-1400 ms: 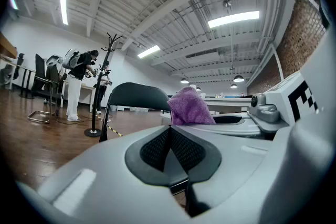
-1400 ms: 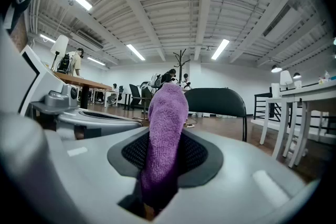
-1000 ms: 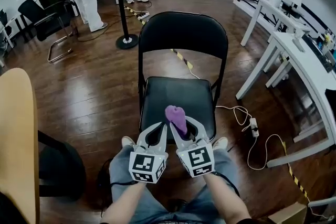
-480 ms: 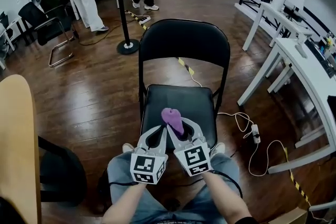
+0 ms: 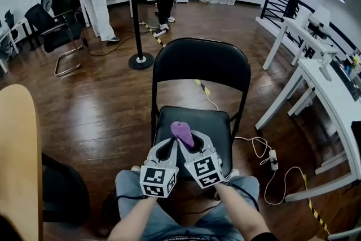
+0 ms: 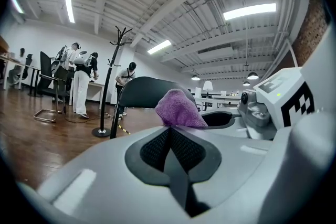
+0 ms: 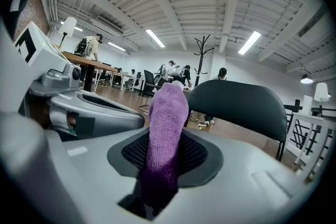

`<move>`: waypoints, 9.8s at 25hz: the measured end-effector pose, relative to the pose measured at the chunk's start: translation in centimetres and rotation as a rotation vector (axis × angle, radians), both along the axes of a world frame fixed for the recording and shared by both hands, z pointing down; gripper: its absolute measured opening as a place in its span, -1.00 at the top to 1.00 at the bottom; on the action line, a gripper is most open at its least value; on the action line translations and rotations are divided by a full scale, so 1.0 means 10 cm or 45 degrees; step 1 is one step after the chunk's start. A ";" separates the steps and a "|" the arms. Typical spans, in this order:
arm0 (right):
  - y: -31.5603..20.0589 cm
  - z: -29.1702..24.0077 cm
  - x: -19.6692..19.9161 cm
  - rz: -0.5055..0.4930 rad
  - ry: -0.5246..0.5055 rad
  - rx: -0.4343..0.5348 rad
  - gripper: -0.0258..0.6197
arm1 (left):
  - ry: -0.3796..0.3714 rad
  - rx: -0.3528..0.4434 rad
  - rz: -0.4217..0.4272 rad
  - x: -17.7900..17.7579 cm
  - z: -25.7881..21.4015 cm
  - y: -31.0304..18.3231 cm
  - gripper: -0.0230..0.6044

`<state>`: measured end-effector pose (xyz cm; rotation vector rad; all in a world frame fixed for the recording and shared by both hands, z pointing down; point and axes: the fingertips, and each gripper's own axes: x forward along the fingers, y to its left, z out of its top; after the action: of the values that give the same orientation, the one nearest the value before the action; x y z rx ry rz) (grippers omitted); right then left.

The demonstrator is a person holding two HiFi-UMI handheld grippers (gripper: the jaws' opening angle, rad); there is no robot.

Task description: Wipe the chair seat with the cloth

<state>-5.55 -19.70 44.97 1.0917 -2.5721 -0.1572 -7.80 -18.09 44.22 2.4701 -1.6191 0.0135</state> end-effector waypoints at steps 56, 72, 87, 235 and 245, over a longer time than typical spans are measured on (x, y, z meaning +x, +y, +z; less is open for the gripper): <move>-2.24 2.11 -0.63 -0.248 1.026 -0.132 0.55 | 0.037 -0.186 -0.100 -0.98 0.68 -0.75 0.92; -1.00 2.04 -0.66 -0.336 0.946 -0.176 0.55 | 0.024 -0.110 -0.057 -0.77 0.42 -0.34 0.92; 0.47 2.03 -0.62 -0.465 0.861 -0.155 0.55 | 0.004 -0.070 -0.033 -0.55 0.31 0.10 0.92; -1.56 2.04 1.30 -0.143 1.096 -0.164 0.55 | -0.056 -0.200 0.141 0.61 0.50 -0.64 0.92; -0.61 2.00 1.27 -0.231 1.071 -0.187 0.55 | -0.060 -0.167 0.162 0.82 0.38 -0.38 0.92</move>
<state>7.13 -25.79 64.94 0.5548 -1.8708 -0.3728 0.40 -21.85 48.05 2.4841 -1.4267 0.1912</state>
